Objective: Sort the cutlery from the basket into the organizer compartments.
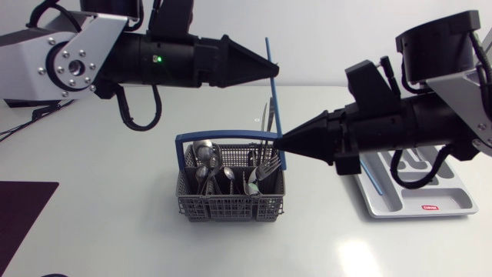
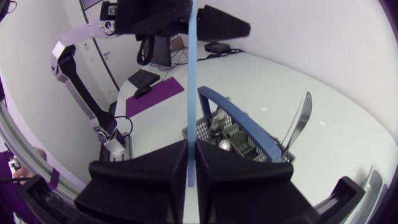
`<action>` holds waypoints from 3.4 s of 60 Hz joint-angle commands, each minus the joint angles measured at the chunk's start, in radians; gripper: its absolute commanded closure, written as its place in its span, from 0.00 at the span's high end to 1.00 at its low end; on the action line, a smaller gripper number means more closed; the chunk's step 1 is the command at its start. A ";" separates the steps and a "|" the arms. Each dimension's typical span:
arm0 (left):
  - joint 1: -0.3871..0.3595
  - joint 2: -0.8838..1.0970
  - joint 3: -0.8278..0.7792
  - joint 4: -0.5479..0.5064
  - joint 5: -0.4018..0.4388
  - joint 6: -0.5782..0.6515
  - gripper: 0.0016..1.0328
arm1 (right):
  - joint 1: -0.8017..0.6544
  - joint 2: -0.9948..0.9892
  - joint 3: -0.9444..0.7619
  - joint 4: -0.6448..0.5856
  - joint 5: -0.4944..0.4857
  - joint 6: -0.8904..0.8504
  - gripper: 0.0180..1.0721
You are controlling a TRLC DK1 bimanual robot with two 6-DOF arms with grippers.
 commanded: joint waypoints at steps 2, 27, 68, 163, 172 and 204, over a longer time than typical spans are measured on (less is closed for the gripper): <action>0.045 -0.042 0.038 0.021 0.000 -0.048 0.96 | -0.054 -0.025 -0.051 -0.048 -0.008 -0.056 0.05; 0.140 -0.124 -0.006 -0.194 -0.248 0.242 0.96 | -0.568 0.060 -0.097 -0.182 0.086 -0.301 0.05; 0.031 -0.276 -0.310 -0.278 -0.552 0.627 0.95 | -0.709 0.614 0.056 -0.079 0.440 -0.221 0.06; -0.257 -0.167 -0.241 -0.356 -0.785 1.119 0.89 | -0.649 0.224 -0.246 -0.034 0.330 -0.414 0.76; -0.263 -0.143 -0.158 -0.422 -0.785 1.188 0.89 | -0.649 0.236 -0.263 -0.021 0.328 -0.425 0.76; -0.275 -0.052 0.038 -0.768 -0.728 1.250 0.89 | -0.624 0.244 -0.292 -0.002 0.326 -0.428 0.76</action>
